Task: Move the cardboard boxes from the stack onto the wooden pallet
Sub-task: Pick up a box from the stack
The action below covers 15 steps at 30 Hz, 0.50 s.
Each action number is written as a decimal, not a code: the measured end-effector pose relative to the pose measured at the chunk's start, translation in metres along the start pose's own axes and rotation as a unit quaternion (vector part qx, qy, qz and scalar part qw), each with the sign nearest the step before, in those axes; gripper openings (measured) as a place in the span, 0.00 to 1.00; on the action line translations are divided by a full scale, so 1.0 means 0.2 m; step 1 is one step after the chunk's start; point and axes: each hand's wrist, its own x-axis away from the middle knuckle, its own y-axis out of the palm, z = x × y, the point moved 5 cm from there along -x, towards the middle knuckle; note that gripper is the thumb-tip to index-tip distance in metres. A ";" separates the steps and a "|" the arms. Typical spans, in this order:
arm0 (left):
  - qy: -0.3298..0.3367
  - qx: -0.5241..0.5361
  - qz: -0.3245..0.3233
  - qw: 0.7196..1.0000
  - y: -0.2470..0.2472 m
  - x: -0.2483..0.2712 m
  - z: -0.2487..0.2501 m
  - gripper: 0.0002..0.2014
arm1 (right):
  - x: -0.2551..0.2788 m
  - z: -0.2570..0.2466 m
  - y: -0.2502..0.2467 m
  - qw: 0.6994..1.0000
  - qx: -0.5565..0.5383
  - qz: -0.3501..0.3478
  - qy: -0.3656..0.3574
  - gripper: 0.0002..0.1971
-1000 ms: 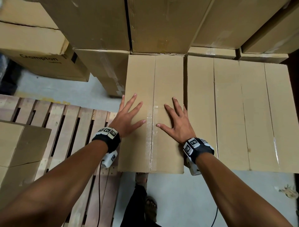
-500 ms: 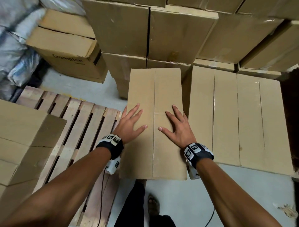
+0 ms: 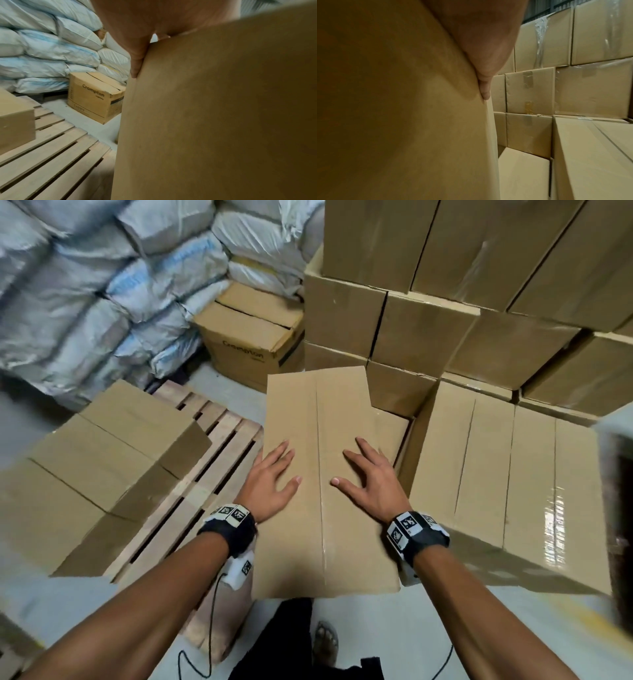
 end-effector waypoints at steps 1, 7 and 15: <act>-0.014 0.001 0.007 1.000 -0.06 0.06 -0.01 0.33 | 0.00 -0.08 0.00 1.000 -0.002 -0.003 -0.014 0.37; -0.052 -0.018 0.053 0.997 -0.39 0.22 -0.14 0.35 | -0.13 -0.44 0.04 0.998 -0.001 -0.017 -0.063 0.37; -0.089 -0.027 0.097 0.991 -0.71 0.15 -0.51 0.38 | -0.55 -0.77 0.25 0.993 -0.003 -0.052 -0.105 0.36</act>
